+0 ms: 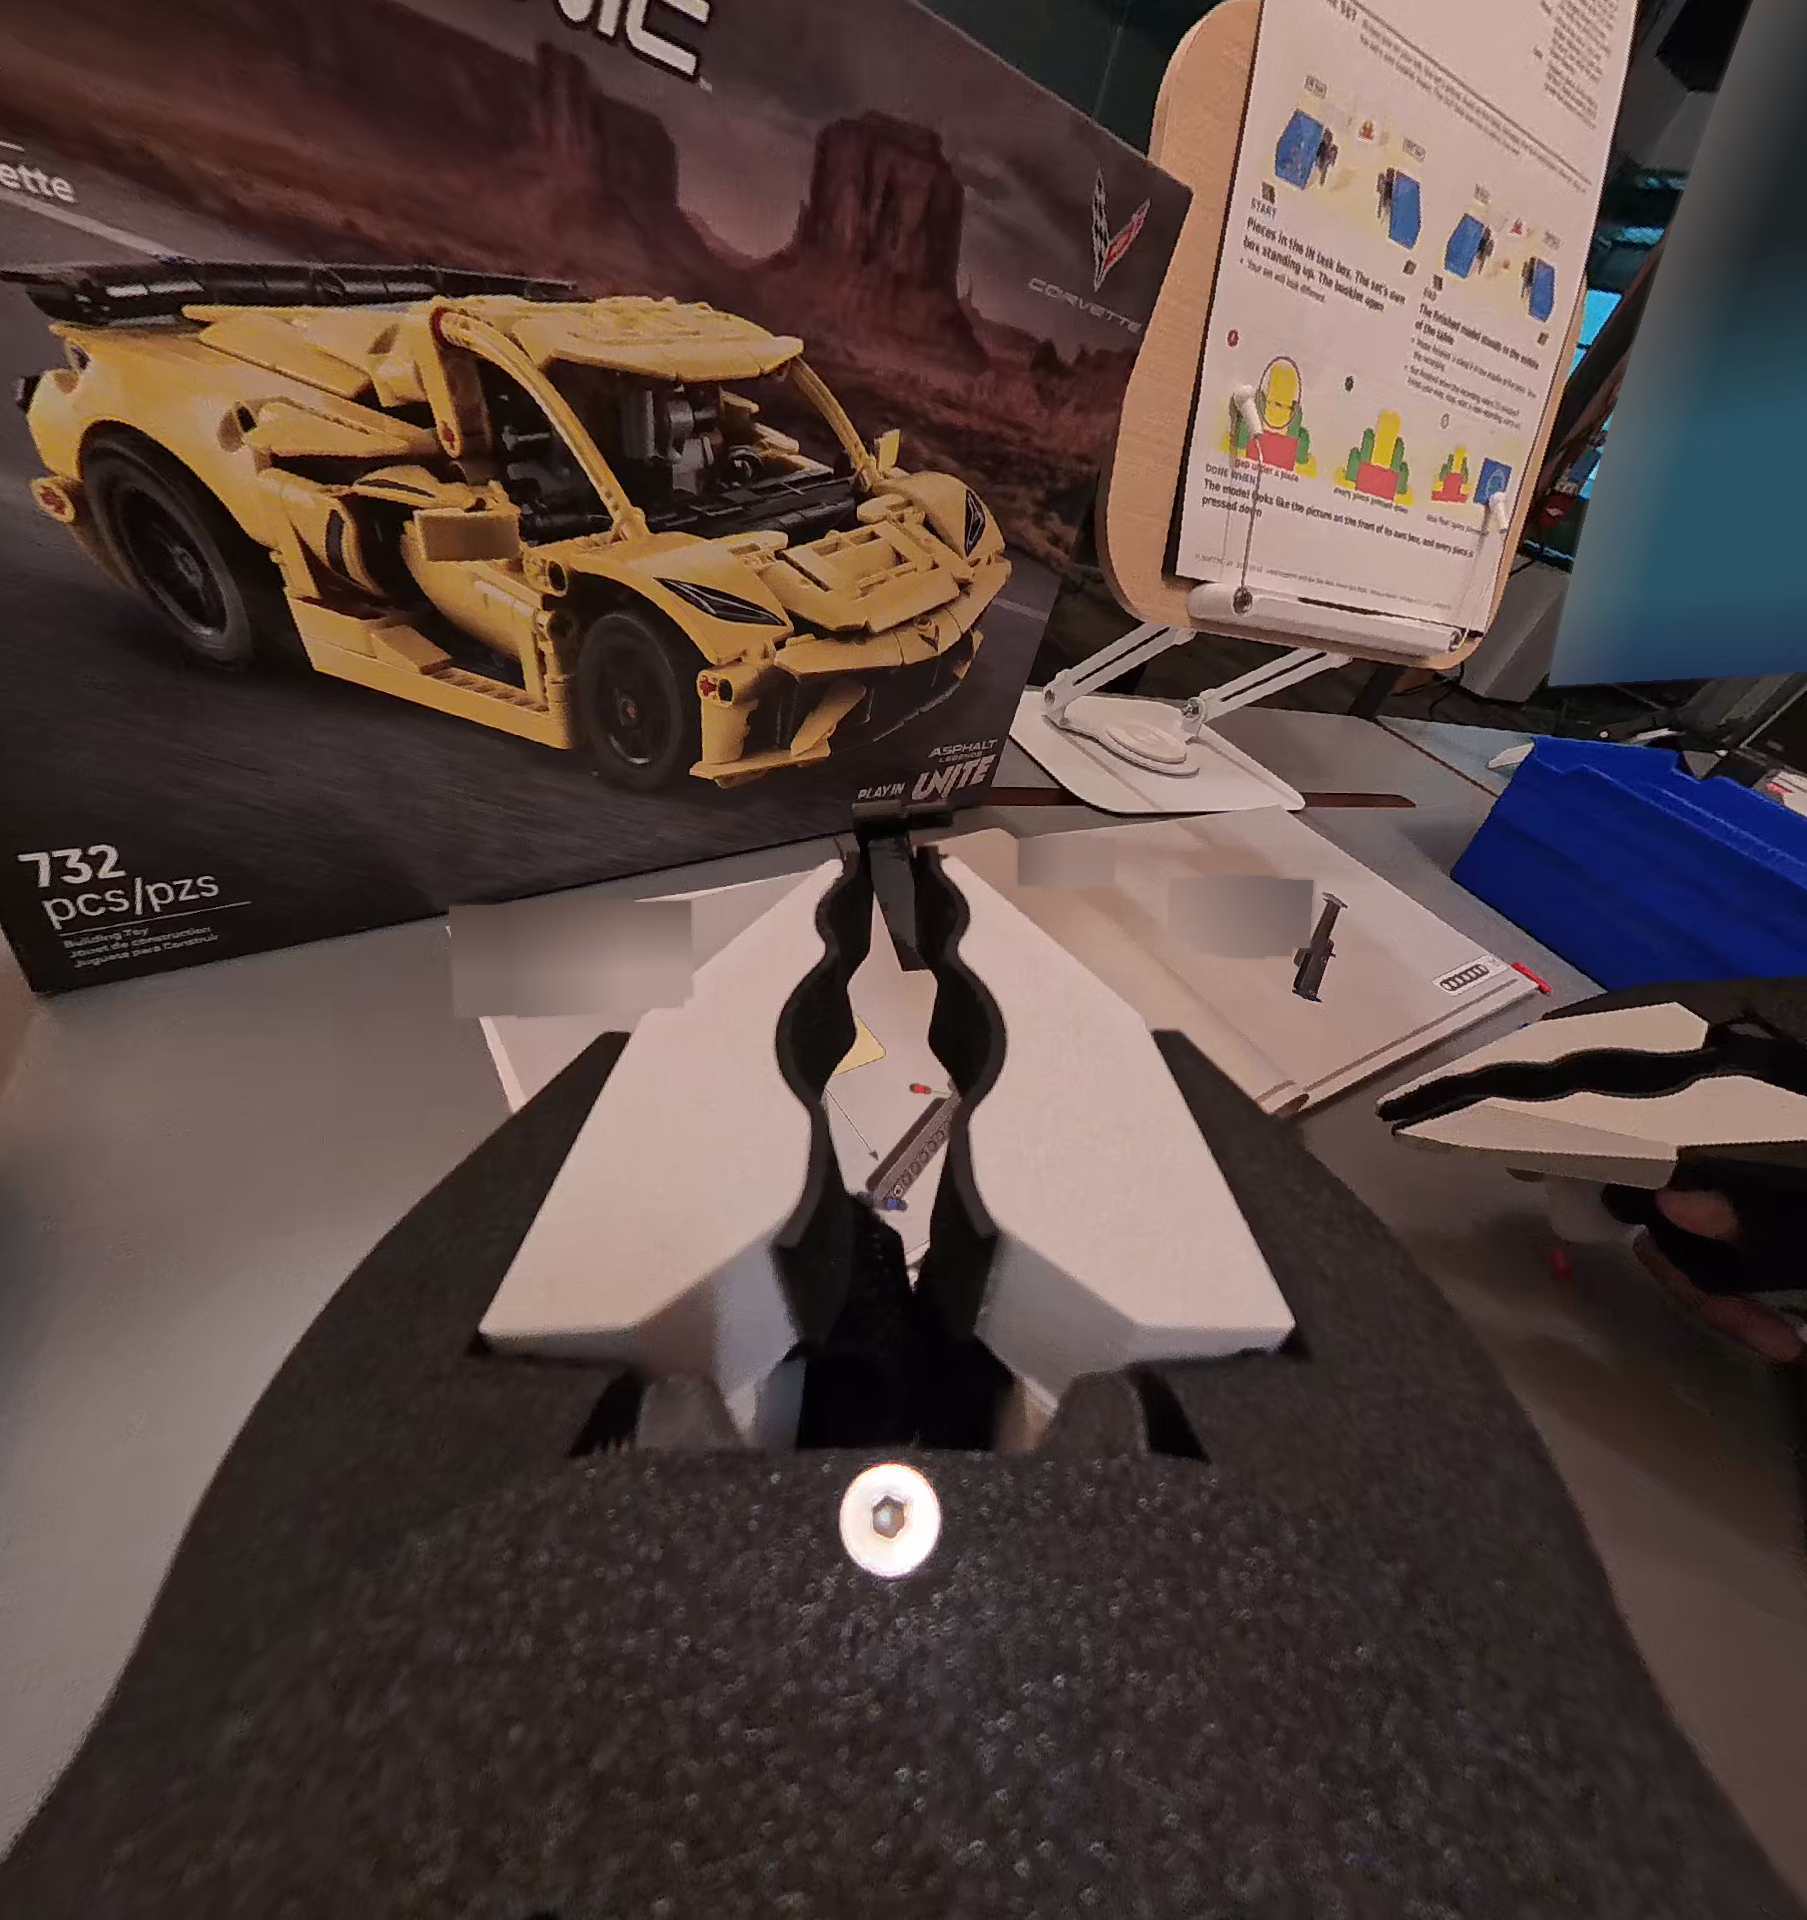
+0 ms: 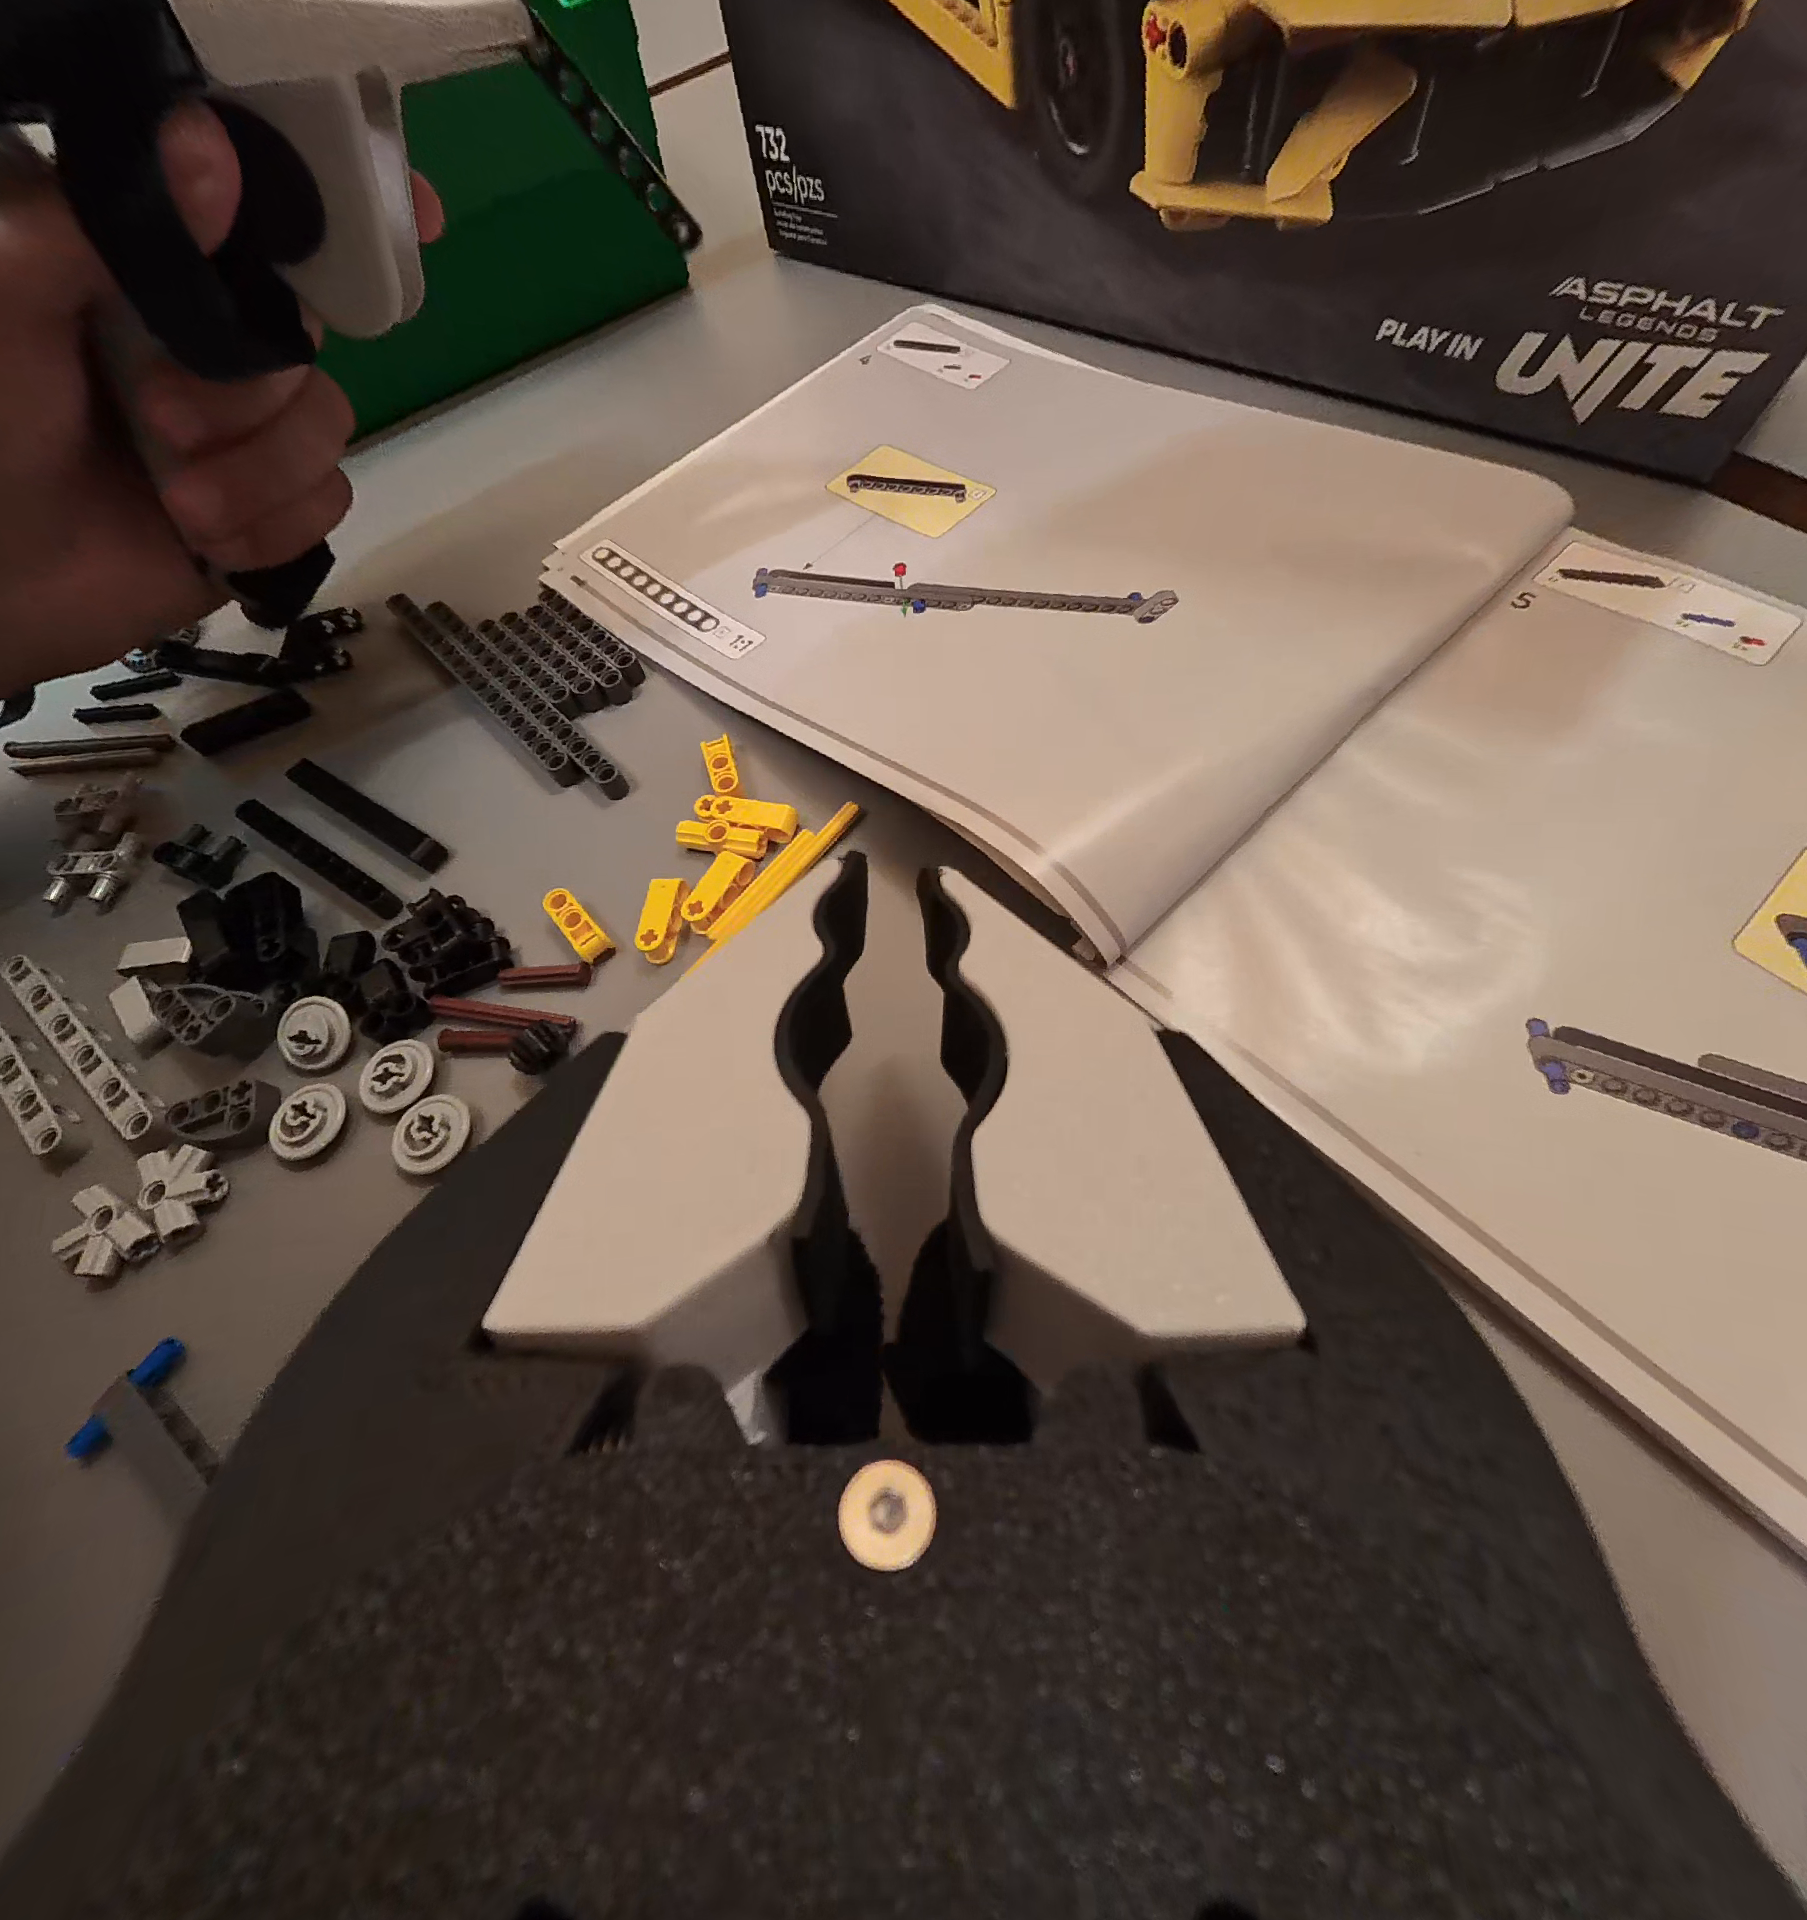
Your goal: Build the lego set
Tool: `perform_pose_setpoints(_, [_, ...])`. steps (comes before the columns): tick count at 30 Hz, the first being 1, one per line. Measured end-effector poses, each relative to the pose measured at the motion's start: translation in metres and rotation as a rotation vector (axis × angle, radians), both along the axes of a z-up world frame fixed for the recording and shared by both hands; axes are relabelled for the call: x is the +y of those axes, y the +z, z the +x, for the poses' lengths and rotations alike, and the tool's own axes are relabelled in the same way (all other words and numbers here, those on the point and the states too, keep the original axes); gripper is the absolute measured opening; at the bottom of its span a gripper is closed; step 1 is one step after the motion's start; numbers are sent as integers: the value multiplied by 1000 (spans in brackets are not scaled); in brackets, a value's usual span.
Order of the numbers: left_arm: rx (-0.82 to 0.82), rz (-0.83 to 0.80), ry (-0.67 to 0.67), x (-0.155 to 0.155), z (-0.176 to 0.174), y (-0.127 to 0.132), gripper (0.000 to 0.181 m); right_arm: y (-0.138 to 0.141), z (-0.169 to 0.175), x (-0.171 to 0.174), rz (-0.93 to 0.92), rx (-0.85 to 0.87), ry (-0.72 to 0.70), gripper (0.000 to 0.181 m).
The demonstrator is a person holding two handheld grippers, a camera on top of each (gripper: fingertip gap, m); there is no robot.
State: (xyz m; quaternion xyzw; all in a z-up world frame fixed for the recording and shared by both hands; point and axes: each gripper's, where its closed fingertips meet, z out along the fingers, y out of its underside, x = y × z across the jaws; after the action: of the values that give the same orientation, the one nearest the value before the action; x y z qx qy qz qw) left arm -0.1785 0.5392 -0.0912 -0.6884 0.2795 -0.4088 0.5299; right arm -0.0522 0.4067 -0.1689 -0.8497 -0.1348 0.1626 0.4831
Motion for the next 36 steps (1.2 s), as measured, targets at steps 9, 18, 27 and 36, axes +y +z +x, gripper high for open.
perform_pose_setpoints(9, [19, 7, 34, 4, -7, 0, 6, -2, -1, -1, -14, 20, 2, 10])
perform_pose_setpoints(18, [32, 5, 30, 4, -6, -3, 6, -4, -1, -1, -14, 6, 7, 10])
perform_pose_setpoints(27, [50, 1, -25, -5, 5, -6, 6, -2, -1, -1, -1, -2, 15, 10])
perform_pose_setpoints(36, [-58, 46, -347, -64, 37, 17, 7, 32, -27, -18, 115, 74, 203, 23])
